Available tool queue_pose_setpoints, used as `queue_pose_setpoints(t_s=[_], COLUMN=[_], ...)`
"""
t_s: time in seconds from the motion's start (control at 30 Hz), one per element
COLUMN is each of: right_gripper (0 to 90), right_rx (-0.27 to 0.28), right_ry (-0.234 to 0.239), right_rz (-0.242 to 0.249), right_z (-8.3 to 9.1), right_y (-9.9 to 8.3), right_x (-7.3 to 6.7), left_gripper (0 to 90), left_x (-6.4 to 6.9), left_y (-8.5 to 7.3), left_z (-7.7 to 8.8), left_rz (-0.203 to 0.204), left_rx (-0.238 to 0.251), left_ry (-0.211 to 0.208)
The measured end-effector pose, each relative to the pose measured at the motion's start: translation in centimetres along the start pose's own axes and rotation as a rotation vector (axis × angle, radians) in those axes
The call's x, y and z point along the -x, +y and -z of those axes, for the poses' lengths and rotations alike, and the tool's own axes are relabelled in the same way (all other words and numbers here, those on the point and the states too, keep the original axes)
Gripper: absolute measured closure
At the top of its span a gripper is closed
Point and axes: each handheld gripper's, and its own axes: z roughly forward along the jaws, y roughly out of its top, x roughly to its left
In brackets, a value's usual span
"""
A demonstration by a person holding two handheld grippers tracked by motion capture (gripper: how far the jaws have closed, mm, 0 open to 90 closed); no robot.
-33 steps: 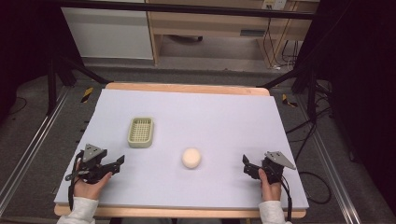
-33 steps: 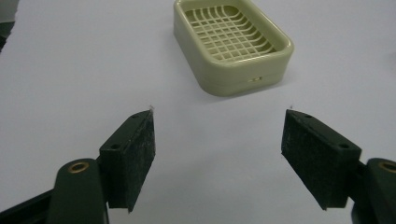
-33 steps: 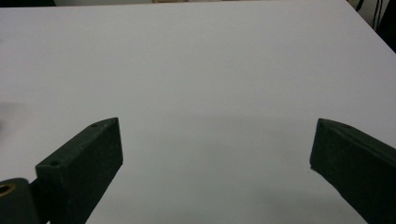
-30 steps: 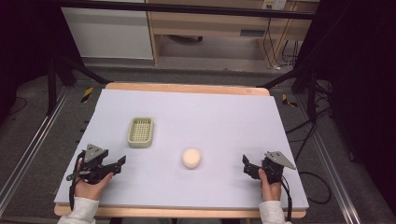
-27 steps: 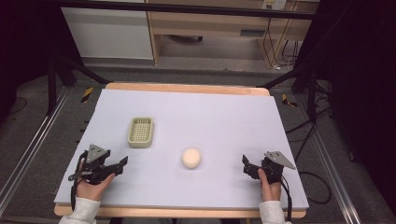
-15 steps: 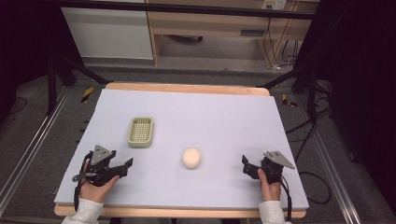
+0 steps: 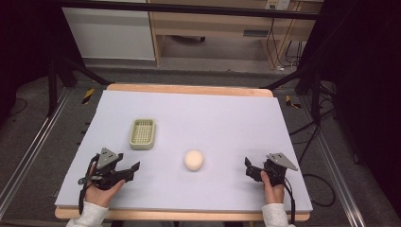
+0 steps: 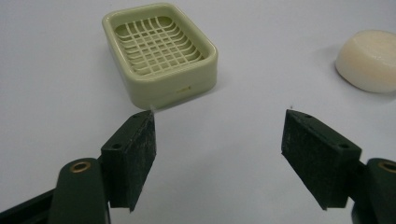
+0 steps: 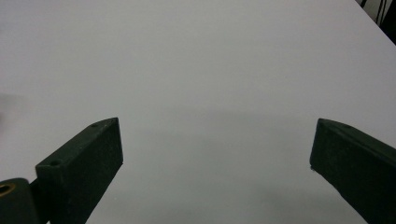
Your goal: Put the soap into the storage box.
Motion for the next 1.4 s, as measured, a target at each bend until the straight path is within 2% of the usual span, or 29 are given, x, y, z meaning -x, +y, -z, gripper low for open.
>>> queue_pose_setpoints(t_s=[0.13,0.47,0.73,1.03,1.4], right_gripper=[3.0,3.0,3.0,3.0,3.0], right_rx=[-0.001,-0.004,-0.008,-0.010,-0.014], right_ry=[0.000,0.002,0.005,0.002,0.002], right_rz=[-0.001,-0.001,-0.003,-0.005,-0.003], right_z=[0.0,-0.1,-0.1,-0.1,-0.1], right_y=[0.0,0.0,0.0,0.0,0.0], right_x=[0.0,0.0,0.0,0.0,0.0], left_gripper=[26.2,26.3,26.2,26.0,26.0], left_x=[0.4,1.8,2.0,3.0,3.8], left_y=[0.0,0.3,0.9,1.9,3.4], left_z=[-0.2,-0.9,-1.2,-1.8,-2.6], left_rz=[0.016,-0.021,-0.027,-0.055,-0.061], left_rx=[-0.003,-0.012,-0.012,-0.015,-0.002], left_ry=[-0.026,-0.049,-0.057,-0.079,-0.098])
